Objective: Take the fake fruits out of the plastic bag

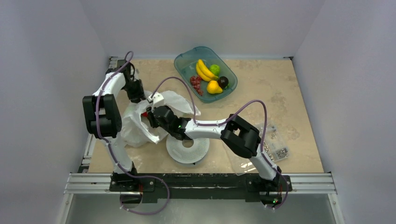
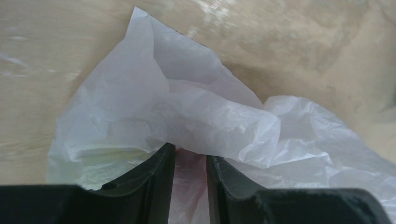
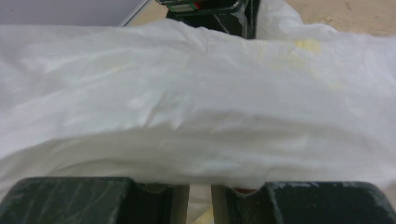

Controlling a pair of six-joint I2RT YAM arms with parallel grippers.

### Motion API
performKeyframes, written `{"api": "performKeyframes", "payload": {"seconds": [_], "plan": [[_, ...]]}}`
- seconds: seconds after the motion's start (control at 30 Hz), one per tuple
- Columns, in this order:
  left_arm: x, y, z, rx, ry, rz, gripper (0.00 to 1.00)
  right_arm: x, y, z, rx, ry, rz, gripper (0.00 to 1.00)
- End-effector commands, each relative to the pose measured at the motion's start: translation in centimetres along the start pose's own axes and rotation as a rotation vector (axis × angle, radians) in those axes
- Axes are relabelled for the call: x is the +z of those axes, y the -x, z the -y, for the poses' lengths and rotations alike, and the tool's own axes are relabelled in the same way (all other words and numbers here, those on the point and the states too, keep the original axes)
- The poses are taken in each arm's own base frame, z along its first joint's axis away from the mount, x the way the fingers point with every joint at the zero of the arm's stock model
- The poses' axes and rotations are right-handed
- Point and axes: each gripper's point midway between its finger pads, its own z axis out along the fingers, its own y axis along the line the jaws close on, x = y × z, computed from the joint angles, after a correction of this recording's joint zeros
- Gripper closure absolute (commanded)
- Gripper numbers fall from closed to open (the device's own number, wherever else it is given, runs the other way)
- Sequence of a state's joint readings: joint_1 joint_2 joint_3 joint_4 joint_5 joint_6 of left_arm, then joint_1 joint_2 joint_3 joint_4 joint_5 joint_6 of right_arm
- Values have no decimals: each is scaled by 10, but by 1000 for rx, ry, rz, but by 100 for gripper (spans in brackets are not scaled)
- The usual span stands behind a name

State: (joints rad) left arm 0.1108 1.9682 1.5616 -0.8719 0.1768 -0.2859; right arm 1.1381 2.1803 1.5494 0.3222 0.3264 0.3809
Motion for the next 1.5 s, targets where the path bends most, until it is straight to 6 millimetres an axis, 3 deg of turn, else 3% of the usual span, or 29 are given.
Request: {"api": "performKeyframes", "payload": {"seconds": [0.0,0.1,0.17,0.33,0.43,0.53,0.67,0.83,0.97,1.07,1.13,1.27,1.47], "plan": [[-12,-29,59,122,-233,-74,71,-1,36,3,-21,-48,74,79],[-36,-35,84,182,-324,-28,71,-6,41,-7,-46,-34,83,78],[-53,-33,85,197,-328,21,67,-9,41,-16,-56,-18,83,78],[-103,-29,51,184,-119,158,40,-15,36,-16,-76,-32,70,75],[-140,-34,31,145,-12,267,18,-20,32,-11,-99,-47,58,75],[-183,-56,21,82,20,377,13,-25,31,-10,-127,-57,48,73],[-228,-114,32,35,-145,506,12,-30,30,-17,-128,-21,26,68],[-239,-196,27,-4,-289,531,0,-35,30,-23,-114,14,7,61],[-213,-240,14,-42,-285,423,0,-39,35,-26,-104,27,11,57],[-201,-255,5,-62,-261,388,0,-42,37,-26,-102,27,11,51],[-200,-260,0,-65,-245,397,16,-43,33,-30,-94,54,-2,45],[-204,-261,-18,-70,-165,460,57,-38,27,-10,-129,5,-8,40],[-207,-259,-21,-48,-152,491,92,-28,26,5,-296,-36,-6,34]]}}
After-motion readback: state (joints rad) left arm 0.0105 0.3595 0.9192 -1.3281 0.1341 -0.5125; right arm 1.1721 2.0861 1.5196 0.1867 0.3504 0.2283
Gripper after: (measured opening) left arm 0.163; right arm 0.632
